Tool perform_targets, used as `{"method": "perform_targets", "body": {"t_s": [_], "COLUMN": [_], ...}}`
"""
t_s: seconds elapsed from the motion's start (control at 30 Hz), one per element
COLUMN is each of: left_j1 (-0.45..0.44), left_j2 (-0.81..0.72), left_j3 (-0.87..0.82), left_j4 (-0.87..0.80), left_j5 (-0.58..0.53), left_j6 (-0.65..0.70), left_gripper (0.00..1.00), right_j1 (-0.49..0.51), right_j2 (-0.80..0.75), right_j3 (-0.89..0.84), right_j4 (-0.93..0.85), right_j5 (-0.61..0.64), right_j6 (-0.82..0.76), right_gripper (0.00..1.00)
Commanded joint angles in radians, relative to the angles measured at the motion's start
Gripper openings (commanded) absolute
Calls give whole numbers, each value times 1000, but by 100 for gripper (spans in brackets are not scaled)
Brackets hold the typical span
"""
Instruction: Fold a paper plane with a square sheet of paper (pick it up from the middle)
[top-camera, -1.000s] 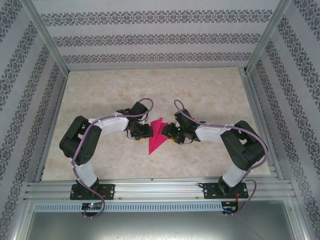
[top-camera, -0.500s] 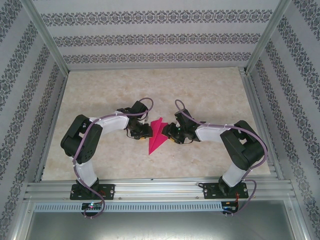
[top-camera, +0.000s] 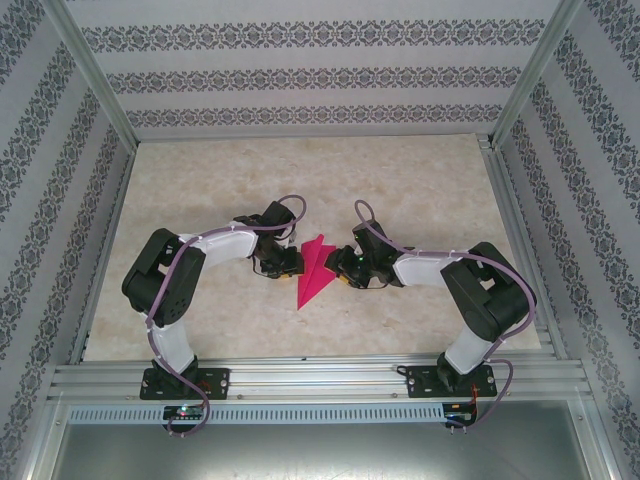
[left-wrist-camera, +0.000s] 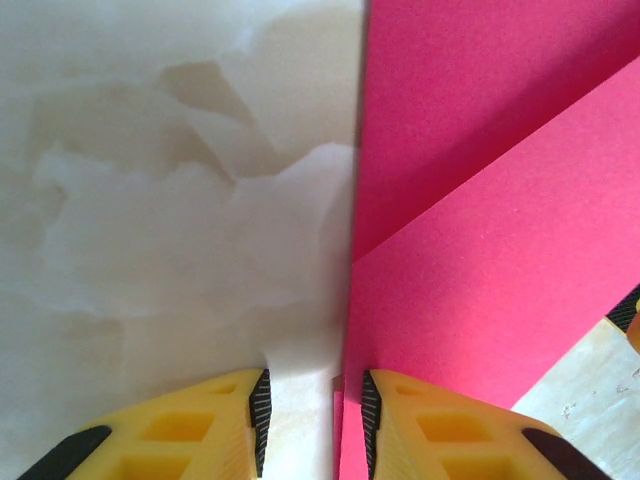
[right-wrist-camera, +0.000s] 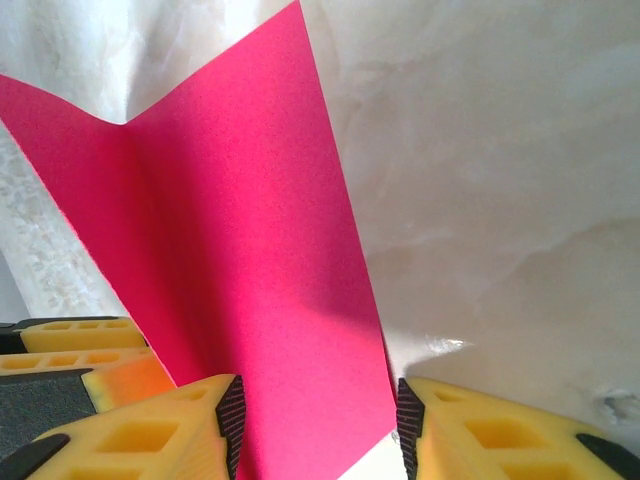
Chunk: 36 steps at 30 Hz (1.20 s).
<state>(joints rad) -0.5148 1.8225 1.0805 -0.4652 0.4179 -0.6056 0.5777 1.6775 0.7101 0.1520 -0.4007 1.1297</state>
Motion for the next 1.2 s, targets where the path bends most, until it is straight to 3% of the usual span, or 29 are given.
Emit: {"method": "perform_targets", "body": {"t_s": [0.0,0.3,0.4,0.63,0.83,1.17], "left_j1": [-3,-4,-4,-4,-4,-4], "left_j2": [38,40,43,46,48,45], "left_j3": [11,13,13,8,7,4], "left_j4": [8,7,8,10,10,13], "left_j5": [48,50,54,58,58,56], "left_j6": [17,16,13,16,17,12], "left_gripper": [33,33,33,33,32,31], "right_j1": [19,19,20,20,24,26], "right_j2": [34,33,24,-15,13,99], "right_j3": [-12,-5,-8,-13,0,101], "right_j4": [112,114,118,81,183,178], "right_j5": [-8,-16,-12,22,-29,-84], "right_j6": [14,11,13,-11,-1,-41], "right_gripper": [47,46,40,44,47,50]}}
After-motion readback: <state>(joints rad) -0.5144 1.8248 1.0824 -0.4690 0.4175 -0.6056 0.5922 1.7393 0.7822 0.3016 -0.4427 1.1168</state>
